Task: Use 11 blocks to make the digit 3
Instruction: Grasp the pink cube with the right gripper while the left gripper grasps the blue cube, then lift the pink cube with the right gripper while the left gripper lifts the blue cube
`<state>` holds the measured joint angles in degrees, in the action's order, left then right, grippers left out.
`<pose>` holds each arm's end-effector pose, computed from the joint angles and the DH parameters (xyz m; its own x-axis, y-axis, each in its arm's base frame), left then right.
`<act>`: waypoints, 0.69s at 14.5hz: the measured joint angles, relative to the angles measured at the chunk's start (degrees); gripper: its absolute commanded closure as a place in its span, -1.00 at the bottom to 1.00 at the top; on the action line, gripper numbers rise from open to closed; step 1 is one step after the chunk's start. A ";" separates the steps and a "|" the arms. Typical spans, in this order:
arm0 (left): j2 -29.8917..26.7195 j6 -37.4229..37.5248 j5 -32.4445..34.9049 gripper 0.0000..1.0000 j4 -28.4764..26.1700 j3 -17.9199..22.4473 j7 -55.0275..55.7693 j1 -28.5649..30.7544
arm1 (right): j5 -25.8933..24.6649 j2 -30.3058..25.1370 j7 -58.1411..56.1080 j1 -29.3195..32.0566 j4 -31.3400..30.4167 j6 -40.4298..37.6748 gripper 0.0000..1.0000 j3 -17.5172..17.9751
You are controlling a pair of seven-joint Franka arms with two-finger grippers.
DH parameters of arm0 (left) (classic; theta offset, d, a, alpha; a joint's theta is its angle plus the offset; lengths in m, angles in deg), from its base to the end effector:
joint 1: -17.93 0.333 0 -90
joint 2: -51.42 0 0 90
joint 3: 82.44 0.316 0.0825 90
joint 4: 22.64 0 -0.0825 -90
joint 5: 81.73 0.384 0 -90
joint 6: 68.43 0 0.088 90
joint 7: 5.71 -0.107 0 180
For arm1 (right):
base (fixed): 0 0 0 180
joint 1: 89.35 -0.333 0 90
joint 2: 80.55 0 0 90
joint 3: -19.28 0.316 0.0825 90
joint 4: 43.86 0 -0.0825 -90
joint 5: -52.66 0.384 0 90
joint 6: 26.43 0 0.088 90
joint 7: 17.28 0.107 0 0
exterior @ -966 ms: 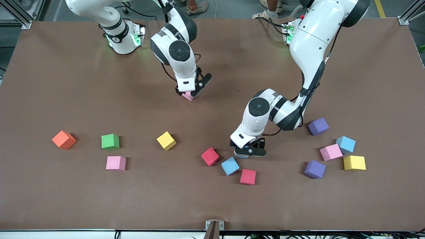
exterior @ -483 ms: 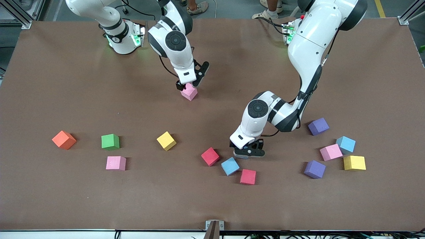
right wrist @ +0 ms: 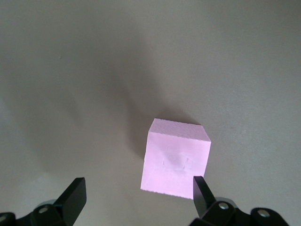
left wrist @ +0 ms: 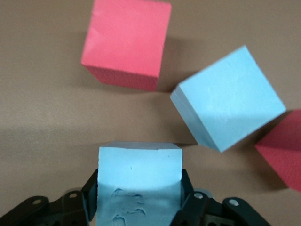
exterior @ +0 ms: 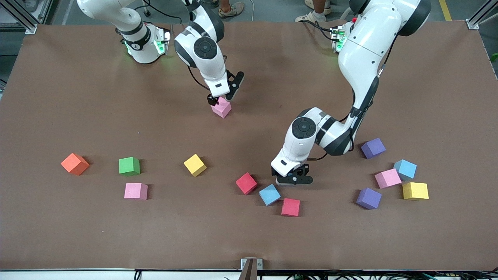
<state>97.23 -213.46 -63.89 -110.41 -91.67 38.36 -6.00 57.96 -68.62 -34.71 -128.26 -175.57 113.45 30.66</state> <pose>0.6181 -0.3833 0.2073 0.9742 0.0209 0.2246 0.0074 -0.9981 0.0611 0.3321 0.4018 0.2544 0.4459 0.8944 -0.0347 0.8877 -0.4469 -0.1111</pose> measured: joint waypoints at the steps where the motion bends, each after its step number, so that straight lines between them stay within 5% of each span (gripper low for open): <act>1: -0.23 0.02 -0.30 0.60 0.31 0.00 1.17 0.33 | 0.00 0.70 0.00 0.01 -0.08 1.04 -1.00 0.00; 5: -3.17 4.52 -3.21 0.69 0.65 -0.10 1.97 2.07 | 0.00 3.78 -0.04 0.04 -0.11 4.40 -1.00 -0.01; 10: -10.62 18.71 -9.46 0.69 0.78 -0.16 2.92 3.10 | 0.00 4.01 -0.13 0.17 -0.08 4.71 -1.00 -0.03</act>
<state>86.61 -194.75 -73.35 -109.62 -91.83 41.28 -2.90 57.95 -64.60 -34.84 -128.09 -175.65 118.16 30.63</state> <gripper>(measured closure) 0.828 0.000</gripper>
